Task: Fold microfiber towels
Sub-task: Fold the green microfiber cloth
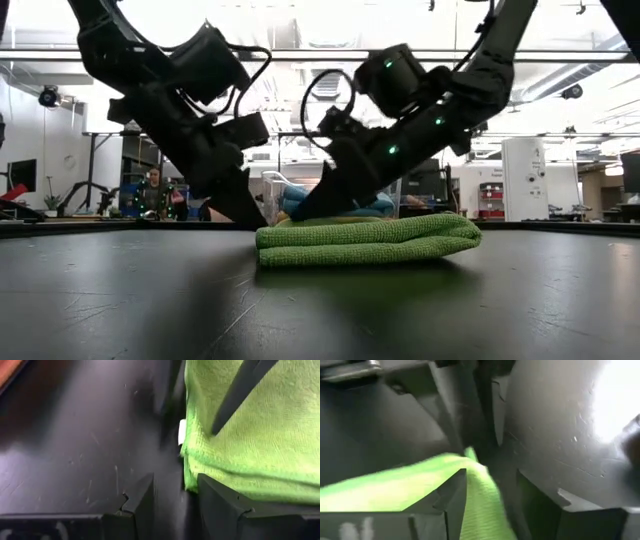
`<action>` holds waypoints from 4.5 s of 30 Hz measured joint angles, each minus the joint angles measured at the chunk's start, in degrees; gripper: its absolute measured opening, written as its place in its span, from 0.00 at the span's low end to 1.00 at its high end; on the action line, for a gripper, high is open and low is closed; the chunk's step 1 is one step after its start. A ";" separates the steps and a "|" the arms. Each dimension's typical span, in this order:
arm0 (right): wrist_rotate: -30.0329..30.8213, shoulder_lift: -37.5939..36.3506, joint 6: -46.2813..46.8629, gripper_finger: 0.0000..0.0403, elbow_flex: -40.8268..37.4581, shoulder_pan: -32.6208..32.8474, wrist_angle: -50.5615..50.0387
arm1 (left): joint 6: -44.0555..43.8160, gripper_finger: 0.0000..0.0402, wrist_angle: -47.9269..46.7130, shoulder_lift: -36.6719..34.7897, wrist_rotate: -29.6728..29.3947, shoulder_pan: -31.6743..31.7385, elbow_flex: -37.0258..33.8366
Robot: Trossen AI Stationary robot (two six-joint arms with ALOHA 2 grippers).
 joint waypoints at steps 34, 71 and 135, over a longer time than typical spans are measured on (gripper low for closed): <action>-3.51 1.89 -2.95 0.03 2.47 -0.23 -1.56 | -0.06 0.34 3.45 3.74 -1.25 0.00 0.24; -1.05 4.51 -9.31 0.09 6.00 0.47 -3.54 | -0.92 0.35 0.30 1.17 -2.60 0.04 0.24; -4.02 -8.66 -4.12 0.02 -10.04 14.76 -6.12 | 5.58 0.45 18.46 7.73 -10.79 -1.37 1.75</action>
